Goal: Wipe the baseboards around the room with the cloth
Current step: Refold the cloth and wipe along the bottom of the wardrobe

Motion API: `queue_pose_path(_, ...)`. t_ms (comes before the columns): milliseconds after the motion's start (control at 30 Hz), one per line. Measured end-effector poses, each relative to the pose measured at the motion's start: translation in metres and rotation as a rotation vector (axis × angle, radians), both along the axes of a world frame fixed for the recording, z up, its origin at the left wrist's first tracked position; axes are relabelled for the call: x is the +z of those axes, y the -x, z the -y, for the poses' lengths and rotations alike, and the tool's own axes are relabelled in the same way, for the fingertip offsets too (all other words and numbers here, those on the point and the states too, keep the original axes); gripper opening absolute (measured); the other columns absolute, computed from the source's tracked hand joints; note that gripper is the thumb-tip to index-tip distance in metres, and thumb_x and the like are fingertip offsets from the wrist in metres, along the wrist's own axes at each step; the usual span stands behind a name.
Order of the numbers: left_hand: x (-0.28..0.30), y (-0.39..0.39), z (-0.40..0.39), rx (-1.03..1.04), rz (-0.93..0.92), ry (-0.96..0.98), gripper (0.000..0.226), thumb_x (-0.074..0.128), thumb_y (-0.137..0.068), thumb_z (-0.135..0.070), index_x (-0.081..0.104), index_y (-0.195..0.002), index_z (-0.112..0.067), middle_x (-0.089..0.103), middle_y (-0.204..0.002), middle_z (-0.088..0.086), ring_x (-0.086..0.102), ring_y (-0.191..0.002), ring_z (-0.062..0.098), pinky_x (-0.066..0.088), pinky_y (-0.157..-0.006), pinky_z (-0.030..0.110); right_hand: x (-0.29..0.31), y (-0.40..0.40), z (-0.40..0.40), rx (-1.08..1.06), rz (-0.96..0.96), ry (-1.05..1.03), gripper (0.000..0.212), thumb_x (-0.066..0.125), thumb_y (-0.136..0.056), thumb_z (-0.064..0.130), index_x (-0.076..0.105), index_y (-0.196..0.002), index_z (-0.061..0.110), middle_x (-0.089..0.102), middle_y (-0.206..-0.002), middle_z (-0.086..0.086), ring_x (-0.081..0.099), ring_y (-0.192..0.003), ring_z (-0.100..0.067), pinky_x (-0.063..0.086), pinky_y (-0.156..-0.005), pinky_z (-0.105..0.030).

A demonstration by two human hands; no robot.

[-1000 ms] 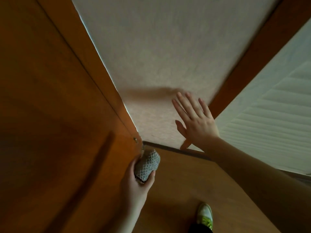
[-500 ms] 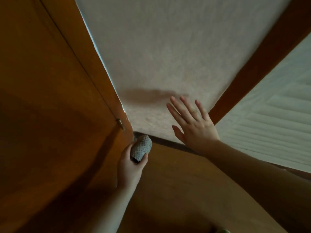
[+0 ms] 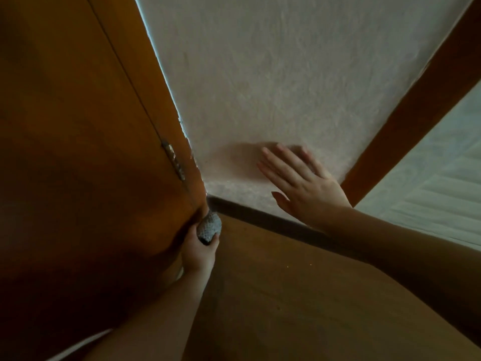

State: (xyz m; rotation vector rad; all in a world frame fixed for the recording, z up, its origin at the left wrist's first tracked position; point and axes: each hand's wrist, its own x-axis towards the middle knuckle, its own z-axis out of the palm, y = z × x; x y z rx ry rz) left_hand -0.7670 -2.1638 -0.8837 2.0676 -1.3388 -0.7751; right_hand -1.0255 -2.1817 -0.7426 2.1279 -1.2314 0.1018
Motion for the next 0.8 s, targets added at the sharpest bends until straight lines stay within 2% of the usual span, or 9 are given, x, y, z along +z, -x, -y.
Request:
queue_pose_path(133,-0.01,-0.01,0.01,-0.07,0.037,0.015,0.056,0.078,-0.084,-0.026,0.056,-0.135,-0.015,0.061,-0.135,0.007,0.055,-0.128,0.028,0.046,-0.101,0.038,-0.003,-0.004,0.003,0.028,-0.063,0.033,0.072,0.035,-0.103,0.046,0.005,-0.16,0.015,-0.003,-0.168,-0.01,-0.004,-0.154,-0.027,-0.006,-0.123,-0.049)
queue_pose_path(233,-0.006,-0.006,0.014,-0.096,0.052,0.041,0.056,0.077,-0.085,-0.024,0.056,-0.136,-0.015,0.06,-0.135,0.007,0.054,-0.129,0.027,0.044,-0.103,0.036,0.004,-0.002,0.007,-0.001,-0.086,0.086,0.073,0.038,-0.103,0.042,0.004,-0.16,0.011,-0.003,-0.167,-0.011,-0.004,-0.154,-0.027,-0.007,-0.123,-0.047)
queue_pose_path(367,-0.005,0.003,0.02,-0.054,0.06,0.084,0.056,0.073,-0.088,-0.024,0.052,-0.139,-0.012,0.057,-0.139,0.01,0.053,-0.129,0.029,0.046,-0.103,0.038,-0.001,0.009,0.007,-0.049,-0.265,0.182,0.075,0.041,-0.102,0.034,-0.001,-0.159,0.007,-0.007,-0.167,-0.014,-0.006,-0.154,-0.029,-0.009,-0.123,-0.047)
queue_pose_path(600,-0.011,0.025,0.036,0.046,0.037,0.076,0.056,0.069,-0.092,-0.025,0.047,-0.142,-0.012,0.052,-0.14,0.012,0.056,-0.123,0.032,0.051,-0.09,0.038,-0.007,0.012,0.019,-0.06,-0.416,0.279,0.072,0.025,-0.104,0.048,0.002,-0.159,0.009,-0.004,-0.167,-0.016,-0.004,-0.153,-0.031,-0.007,-0.121,-0.052)
queue_pose_path(800,-0.026,0.036,0.044,0.108,-0.005,0.073,0.063,0.07,-0.091,-0.025,0.043,-0.146,-0.012,0.049,-0.145,0.014,0.052,-0.129,0.034,0.05,-0.096,0.043,-0.009,0.015,0.025,-0.032,-0.44,0.346,0.07,0.026,-0.105,0.051,0.01,-0.16,0.01,0.006,-0.167,-0.014,0.004,-0.152,-0.028,-0.004,-0.122,-0.052)
